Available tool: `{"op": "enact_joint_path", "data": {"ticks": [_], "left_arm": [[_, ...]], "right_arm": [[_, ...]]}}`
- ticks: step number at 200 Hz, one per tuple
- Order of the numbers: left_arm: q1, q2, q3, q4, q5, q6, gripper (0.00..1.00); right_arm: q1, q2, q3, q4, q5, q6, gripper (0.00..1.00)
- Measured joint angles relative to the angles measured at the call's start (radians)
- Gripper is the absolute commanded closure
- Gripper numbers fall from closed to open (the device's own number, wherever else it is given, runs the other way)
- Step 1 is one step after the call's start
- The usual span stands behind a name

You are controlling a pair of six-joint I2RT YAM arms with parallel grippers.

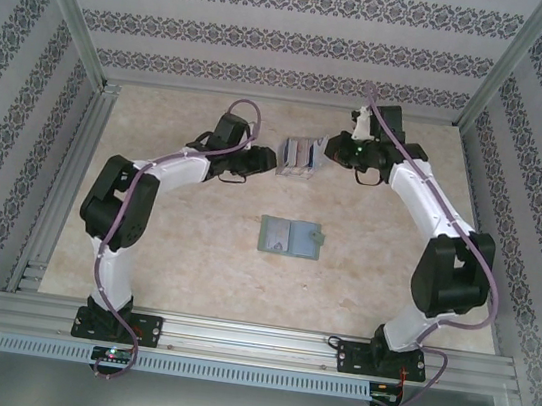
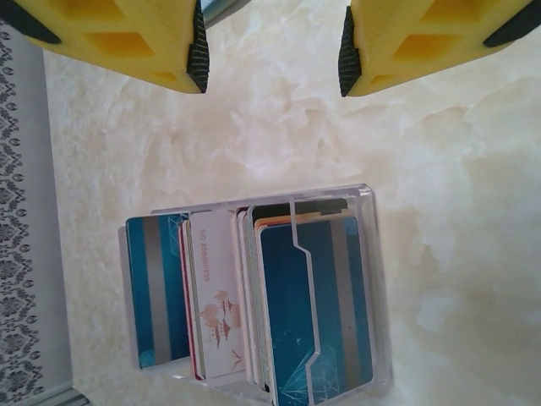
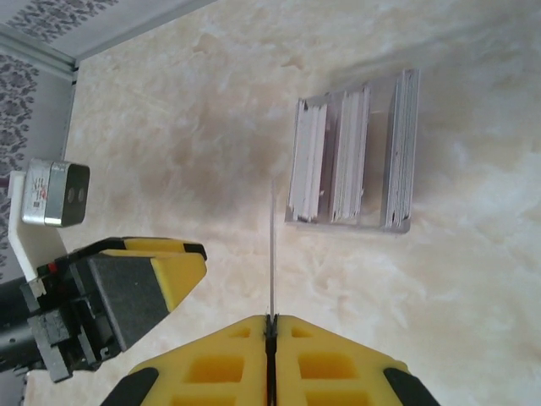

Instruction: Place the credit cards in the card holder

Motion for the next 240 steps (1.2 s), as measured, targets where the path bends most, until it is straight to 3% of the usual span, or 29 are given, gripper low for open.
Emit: {"op": "enact_joint_path", "data": {"ticks": [112, 240], "left_arm": [[0.000, -0.161, -0.284, 0.093, 0.004, 0.027, 0.54], [0.000, -0.261, -0.529, 0.084, 0.019, 0.053, 0.57]], "right_arm": [[0.010, -0.257, -0.367, 0.105, -0.150, 0.072, 0.89], [0.205, -0.369, -0.846, 0.409, -0.158, 0.245, 0.90]]}}
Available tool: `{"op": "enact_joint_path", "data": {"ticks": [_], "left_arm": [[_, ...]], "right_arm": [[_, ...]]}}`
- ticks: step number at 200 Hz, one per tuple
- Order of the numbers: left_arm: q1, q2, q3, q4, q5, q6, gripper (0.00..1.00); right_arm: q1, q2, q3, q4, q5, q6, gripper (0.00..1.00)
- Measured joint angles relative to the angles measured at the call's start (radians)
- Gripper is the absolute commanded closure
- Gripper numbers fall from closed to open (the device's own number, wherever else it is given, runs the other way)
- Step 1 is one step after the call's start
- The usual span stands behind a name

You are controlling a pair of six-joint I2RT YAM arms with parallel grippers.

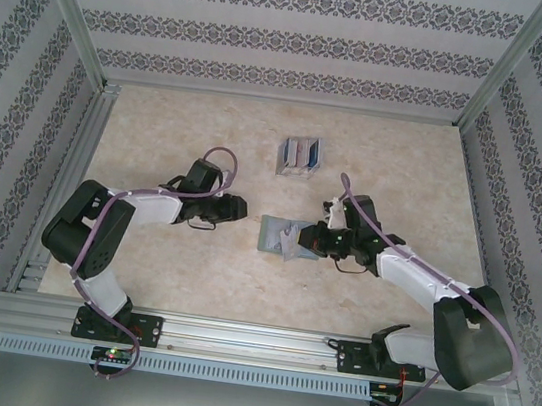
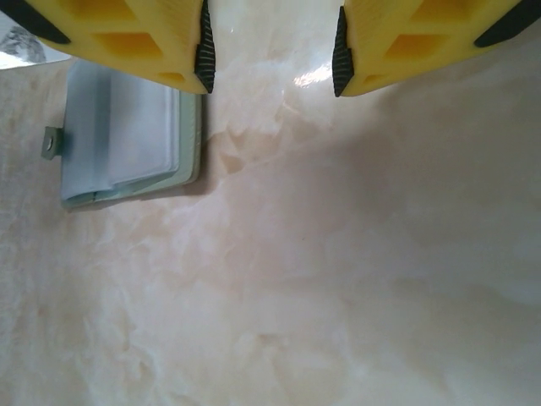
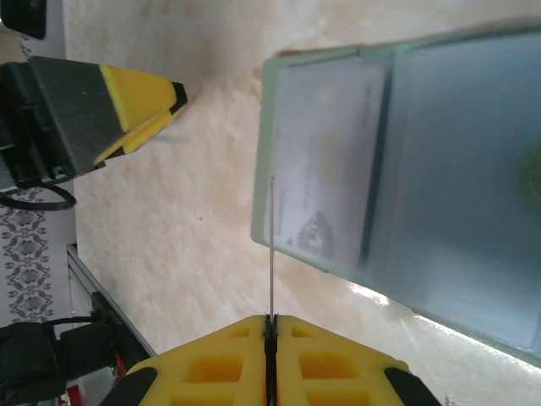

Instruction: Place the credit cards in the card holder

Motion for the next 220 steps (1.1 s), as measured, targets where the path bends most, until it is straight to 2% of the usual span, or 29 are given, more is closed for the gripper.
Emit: {"op": "enact_joint_path", "data": {"ticks": [76, 116, 220], "left_arm": [[-0.014, 0.000, -0.008, 0.002, 0.036, -0.012, 0.61], [-0.059, 0.016, 0.000, 0.004, 0.053, -0.026, 0.64], [-0.122, 0.089, 0.055, 0.027, 0.057, -0.064, 0.67]], "right_arm": [[-0.005, 0.030, -0.032, 0.097, 0.069, 0.031, 0.90], [-0.060, 0.068, -0.057, 0.130, 0.068, 0.065, 0.90], [-0.059, 0.103, -0.058, 0.180, 0.048, 0.070, 0.90]]}}
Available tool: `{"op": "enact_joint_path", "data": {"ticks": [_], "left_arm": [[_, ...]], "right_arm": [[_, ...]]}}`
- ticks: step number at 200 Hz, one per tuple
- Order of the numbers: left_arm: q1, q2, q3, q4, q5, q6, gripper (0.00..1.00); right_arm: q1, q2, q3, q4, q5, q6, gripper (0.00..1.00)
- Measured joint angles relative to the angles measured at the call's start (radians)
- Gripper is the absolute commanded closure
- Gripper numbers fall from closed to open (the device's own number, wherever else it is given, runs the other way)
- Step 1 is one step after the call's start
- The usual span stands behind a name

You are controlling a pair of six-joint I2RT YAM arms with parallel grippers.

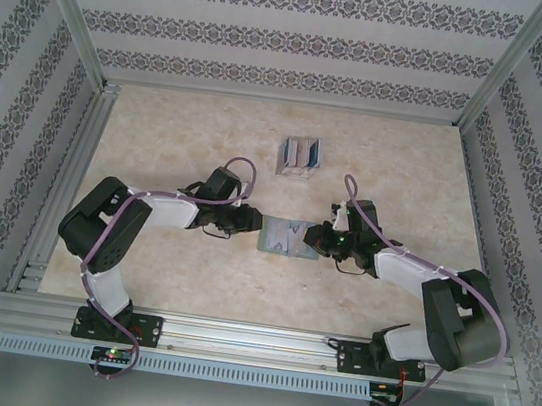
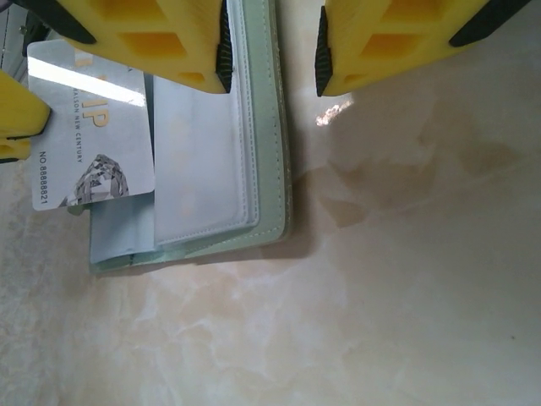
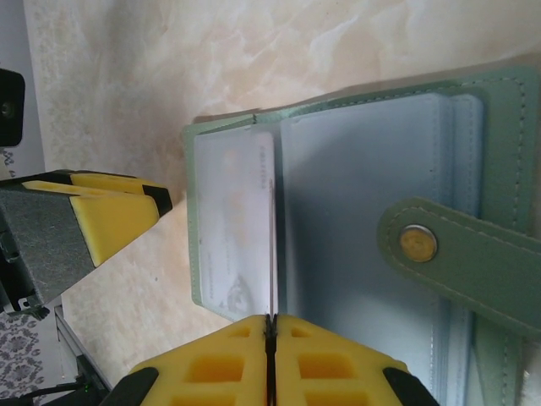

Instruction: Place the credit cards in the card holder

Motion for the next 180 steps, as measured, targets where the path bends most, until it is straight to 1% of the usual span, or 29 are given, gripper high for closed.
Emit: {"op": "enact_joint_path", "data": {"ticks": [114, 133, 166, 180], "left_arm": [[-0.023, 0.043, 0.032, 0.010, 0.001, -0.017, 0.70], [-0.032, 0.055, 0.033, 0.014, 0.003, -0.021, 0.72], [-0.034, 0.062, 0.035, 0.019, 0.002, -0.029, 0.79], [-0.034, 0.066, 0.035, 0.020, 0.002, -0.032, 0.80]], "right_arm": [[-0.007, 0.079, 0.024, 0.024, -0.008, -0.031, 0.90], [-0.007, 0.107, 0.029, 0.040, -0.013, -0.030, 0.90], [-0.006, 0.140, 0.039, 0.079, -0.026, -0.029, 0.90], [-0.006, 0.146, 0.040, 0.091, -0.029, -0.028, 0.90]]}}
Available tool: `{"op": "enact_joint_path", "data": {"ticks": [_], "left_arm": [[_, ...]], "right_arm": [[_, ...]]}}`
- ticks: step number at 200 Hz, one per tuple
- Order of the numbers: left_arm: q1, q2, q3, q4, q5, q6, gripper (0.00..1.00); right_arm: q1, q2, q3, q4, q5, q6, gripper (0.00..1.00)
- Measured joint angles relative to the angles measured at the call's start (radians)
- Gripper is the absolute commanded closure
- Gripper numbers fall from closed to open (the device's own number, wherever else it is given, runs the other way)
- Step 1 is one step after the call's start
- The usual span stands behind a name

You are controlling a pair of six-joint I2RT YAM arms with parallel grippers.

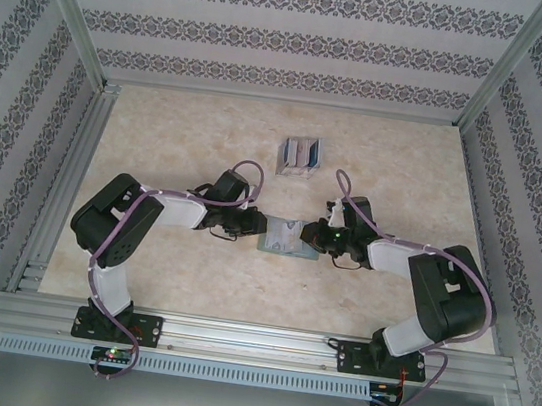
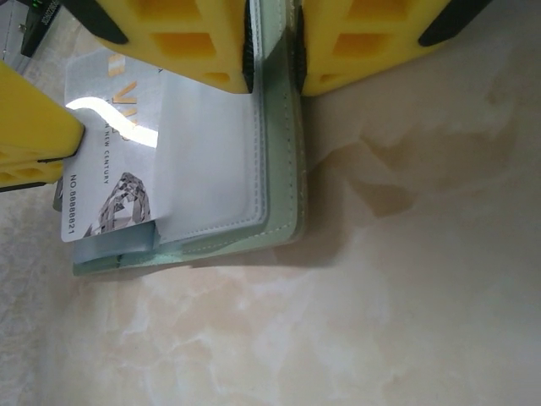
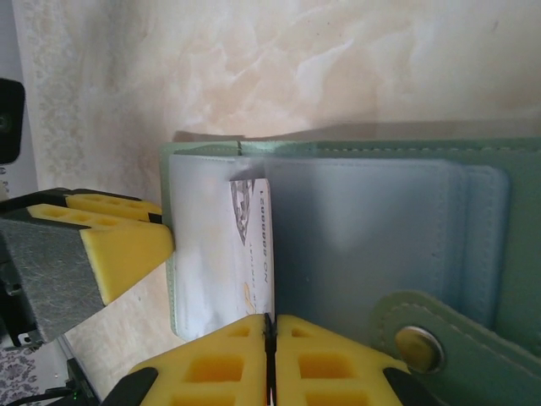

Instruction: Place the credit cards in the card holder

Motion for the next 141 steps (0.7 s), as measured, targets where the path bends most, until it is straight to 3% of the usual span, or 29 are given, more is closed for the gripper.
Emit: {"op": "enact_joint_path", "data": {"ticks": [71, 141], "left_arm": [[0.000, 0.004, 0.001, 0.001, -0.003, -0.007, 0.83], [0.000, 0.005, 0.001, 0.003, -0.003, -0.008, 0.85]], "right_arm": [[0.010, 0.060, 0.015, 0.050, 0.004, 0.003, 0.90], [0.143, 0.073, 0.046, 0.048, 0.144, 0.014, 0.90]]}}
